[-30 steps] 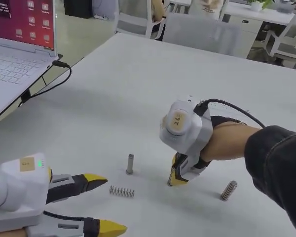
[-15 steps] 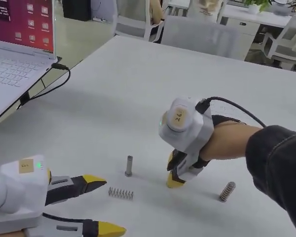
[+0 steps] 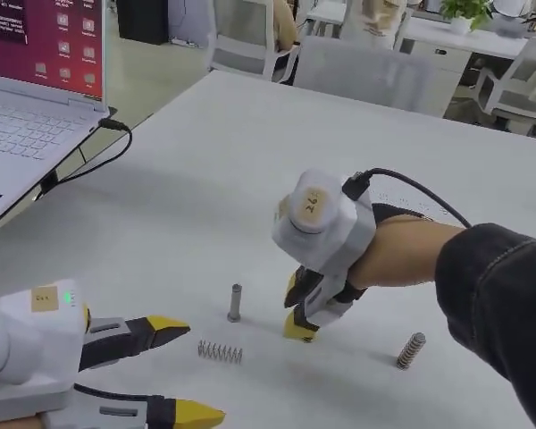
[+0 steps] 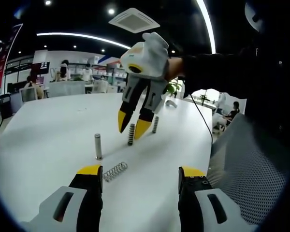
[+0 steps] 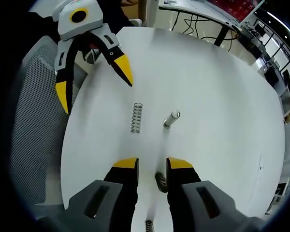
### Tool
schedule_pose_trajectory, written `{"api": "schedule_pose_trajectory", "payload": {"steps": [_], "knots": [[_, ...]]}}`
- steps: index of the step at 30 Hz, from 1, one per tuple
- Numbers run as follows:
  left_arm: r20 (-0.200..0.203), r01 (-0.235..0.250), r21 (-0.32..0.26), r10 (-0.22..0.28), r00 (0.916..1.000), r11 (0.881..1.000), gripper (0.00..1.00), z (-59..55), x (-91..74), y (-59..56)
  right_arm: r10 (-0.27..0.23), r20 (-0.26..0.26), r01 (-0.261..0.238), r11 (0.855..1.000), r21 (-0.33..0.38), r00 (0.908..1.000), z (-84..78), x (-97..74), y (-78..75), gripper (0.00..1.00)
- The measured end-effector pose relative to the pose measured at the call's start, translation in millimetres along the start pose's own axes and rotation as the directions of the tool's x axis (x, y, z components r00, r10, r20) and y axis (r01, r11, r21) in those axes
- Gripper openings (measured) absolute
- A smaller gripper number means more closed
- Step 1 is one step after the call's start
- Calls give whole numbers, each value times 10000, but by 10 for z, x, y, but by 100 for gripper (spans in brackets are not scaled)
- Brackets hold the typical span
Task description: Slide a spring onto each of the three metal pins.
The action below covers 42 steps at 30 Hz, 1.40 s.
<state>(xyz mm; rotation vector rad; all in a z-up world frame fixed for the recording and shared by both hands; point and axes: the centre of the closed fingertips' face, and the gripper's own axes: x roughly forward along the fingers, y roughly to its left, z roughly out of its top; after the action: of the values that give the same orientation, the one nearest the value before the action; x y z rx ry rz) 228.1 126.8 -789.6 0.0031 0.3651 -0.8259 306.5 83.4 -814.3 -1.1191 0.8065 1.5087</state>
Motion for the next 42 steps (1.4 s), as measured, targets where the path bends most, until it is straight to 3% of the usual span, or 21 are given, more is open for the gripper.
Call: {"api": "schedule_pose_trajectory", "payload": {"steps": [22, 42], "knots": [[69, -174, -80, 174, 9998, 9998, 58, -37, -81, 23, 473, 12, -472, 9976, -501, 9989, 335, 263, 250, 17], [-24, -156, -152, 156, 9999, 9998, 57, -74, -111, 29, 626, -82, -626, 9980, -84, 9980, 361, 489, 282, 13]]}}
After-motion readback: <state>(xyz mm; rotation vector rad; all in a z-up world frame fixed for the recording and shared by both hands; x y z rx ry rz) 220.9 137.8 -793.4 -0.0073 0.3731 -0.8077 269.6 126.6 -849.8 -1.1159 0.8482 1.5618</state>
